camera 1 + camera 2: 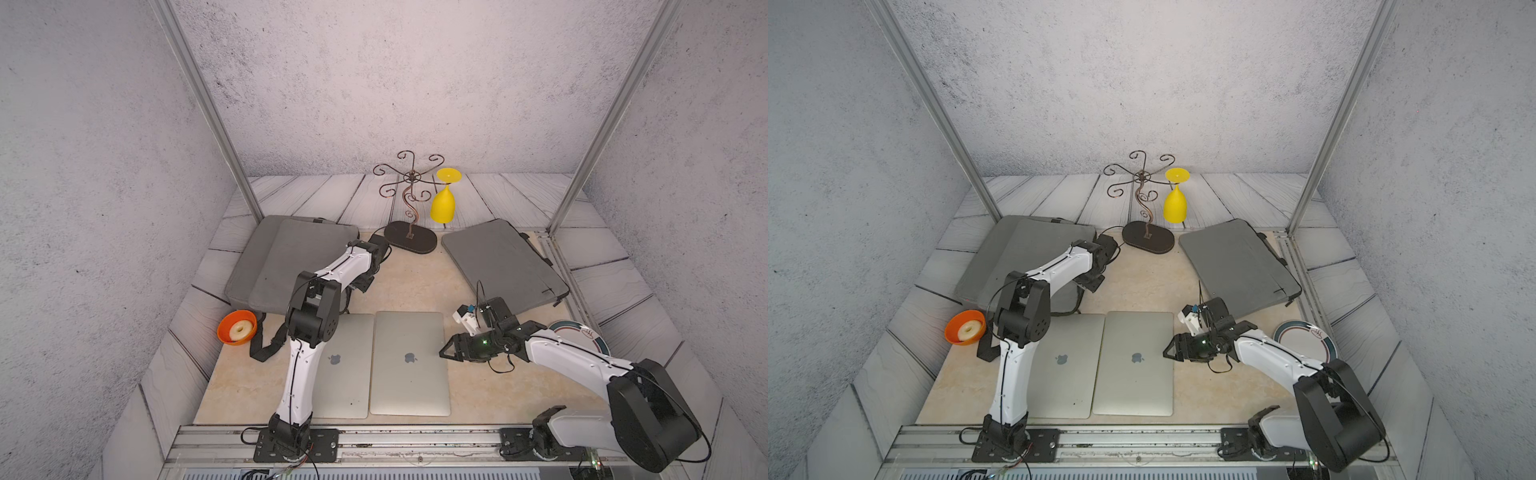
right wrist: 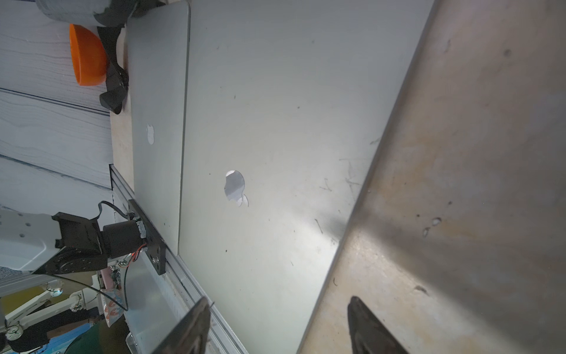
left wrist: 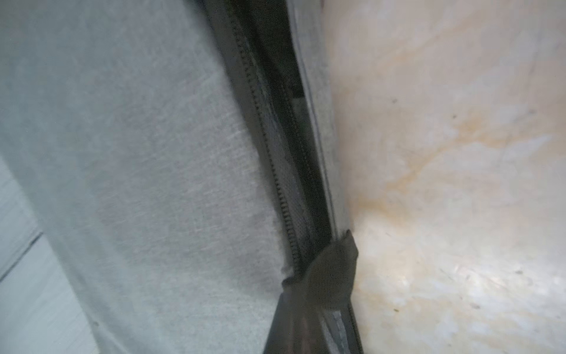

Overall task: Open the zippered laptop bag and take out the laptop
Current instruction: Adjust the zippered laptop bag.

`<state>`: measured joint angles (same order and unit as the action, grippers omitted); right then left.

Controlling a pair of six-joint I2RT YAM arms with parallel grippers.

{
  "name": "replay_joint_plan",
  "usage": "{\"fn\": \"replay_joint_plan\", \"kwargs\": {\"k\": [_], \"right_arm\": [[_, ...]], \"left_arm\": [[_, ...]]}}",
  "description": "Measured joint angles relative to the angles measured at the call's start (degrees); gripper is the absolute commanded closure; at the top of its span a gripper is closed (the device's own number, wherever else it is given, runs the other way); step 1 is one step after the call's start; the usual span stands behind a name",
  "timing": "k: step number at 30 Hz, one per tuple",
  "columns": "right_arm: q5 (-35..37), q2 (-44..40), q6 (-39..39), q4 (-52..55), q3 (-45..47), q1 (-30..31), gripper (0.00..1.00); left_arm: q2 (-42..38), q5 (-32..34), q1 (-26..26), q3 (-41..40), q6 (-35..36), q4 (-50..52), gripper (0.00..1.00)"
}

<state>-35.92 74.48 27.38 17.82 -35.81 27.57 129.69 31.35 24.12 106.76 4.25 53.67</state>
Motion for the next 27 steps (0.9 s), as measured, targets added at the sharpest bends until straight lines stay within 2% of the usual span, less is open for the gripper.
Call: {"fn": "replay_joint_plan", "kwargs": {"k": [7,17,18,21,23,24,25,27], "right_arm": [[0.2,-0.5,0.0,0.0,0.0,0.0,0.3],[0.8,-1.7,0.0,0.0,0.0,-0.4,0.29],[0.9,-2.1,0.0,0.0,0.0,-0.5,0.28],[1.2,-2.5,0.0,0.0,0.0,-0.9,0.26],[1.8,-2.5,0.0,0.7,-0.5,-1.4,0.23],[2.2,-2.5,0.0,1.2,-0.9,-1.6,0.21],[2.6,-2.5,0.0,1.6,-1.3,-1.9,0.15],[3.7,-2.8,-0.3,2.6,-2.6,-2.7,0.11]], "left_arm": [[-0.7,4.7,-1.5,4.0,3.3,-0.3,1.0],[-0.7,5.7,-8.3,6.6,3.4,-0.1,1.0],[-0.7,5.6,-8.6,6.6,3.4,-0.1,0.98],[-0.7,5.2,-8.9,6.7,3.2,0.2,0.76],[-0.7,4.7,-8.9,6.8,2.7,0.7,0.66],[-0.6,4.4,-8.9,7.1,2.4,1.3,0.6],[-0.5,4.0,-8.9,7.3,1.9,1.8,0.56],[-0.5,2.6,-8.9,8.1,1.1,3.2,0.49]]}}
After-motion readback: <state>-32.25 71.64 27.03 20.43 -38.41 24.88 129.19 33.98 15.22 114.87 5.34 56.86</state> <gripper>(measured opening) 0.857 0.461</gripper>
